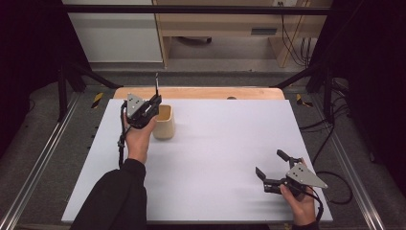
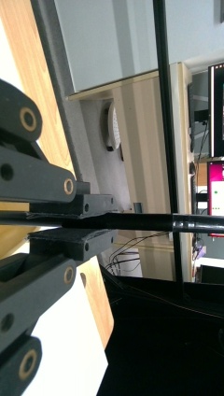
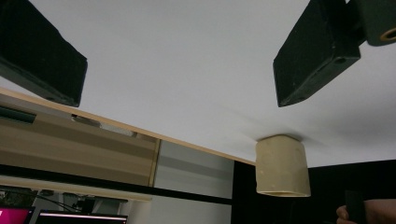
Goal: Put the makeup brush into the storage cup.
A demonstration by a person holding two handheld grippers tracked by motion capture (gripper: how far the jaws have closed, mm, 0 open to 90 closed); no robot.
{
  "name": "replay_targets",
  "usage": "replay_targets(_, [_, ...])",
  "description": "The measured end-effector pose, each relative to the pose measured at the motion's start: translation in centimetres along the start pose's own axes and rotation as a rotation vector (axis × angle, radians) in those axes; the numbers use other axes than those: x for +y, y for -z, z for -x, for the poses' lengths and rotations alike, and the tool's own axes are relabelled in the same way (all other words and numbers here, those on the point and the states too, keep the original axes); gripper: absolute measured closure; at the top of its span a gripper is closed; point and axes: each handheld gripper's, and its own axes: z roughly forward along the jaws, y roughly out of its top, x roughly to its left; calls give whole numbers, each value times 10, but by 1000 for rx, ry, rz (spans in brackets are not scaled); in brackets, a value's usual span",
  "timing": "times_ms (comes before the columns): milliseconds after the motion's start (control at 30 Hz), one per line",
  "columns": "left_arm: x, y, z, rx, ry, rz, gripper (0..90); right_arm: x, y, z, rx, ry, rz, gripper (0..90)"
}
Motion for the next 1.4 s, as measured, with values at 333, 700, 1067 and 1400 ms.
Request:
replay_targets(333, [-8, 0, -1, 6, 10, -15, 835, 0, 0, 0, -1, 1, -4, 32])
replay_targets(700, [-12, 0, -1, 3, 6, -25, 835, -1, -1, 0, 1, 1, -5, 32])
replay_targets(1067, [-18, -2, 0, 0, 16, -32, 835, -1, -1, 0, 4, -2, -12, 32])
replay_targets(1400, [-23, -1, -2, 11, 28, -45, 835, -1, -2, -1, 4, -4, -16, 33])
